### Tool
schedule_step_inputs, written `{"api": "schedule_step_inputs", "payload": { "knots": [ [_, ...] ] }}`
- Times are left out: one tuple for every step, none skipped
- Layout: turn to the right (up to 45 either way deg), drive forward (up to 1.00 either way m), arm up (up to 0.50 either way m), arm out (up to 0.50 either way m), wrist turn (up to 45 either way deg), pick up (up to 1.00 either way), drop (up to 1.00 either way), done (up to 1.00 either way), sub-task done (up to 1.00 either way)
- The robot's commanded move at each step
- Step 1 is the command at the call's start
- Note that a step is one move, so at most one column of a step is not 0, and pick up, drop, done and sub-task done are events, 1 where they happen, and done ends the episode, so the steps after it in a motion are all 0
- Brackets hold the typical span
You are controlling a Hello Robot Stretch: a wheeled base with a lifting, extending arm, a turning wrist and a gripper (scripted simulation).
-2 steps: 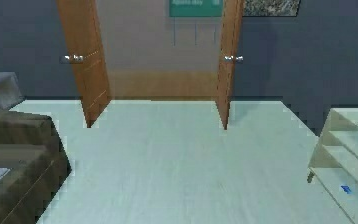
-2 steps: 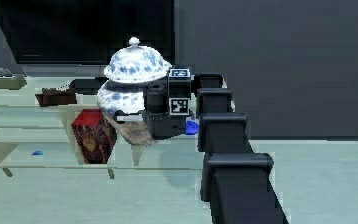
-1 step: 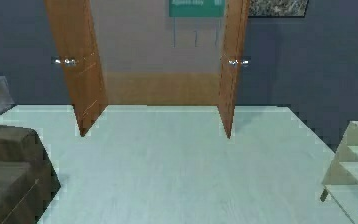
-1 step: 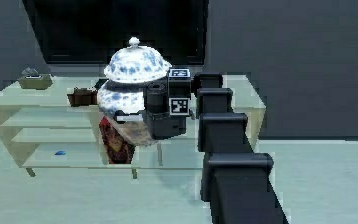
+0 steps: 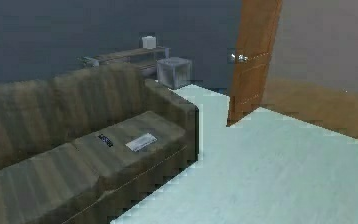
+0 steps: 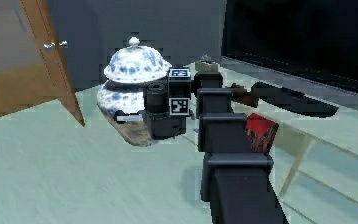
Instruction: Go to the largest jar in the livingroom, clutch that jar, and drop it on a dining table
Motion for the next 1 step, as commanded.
{"api": "schedule_step_inputs", "payload": {
  "knots": [
    [-45.0,0.0,0.0,0.0,0.0,0.0,0.0,0.0,0.0]
  ]
}}
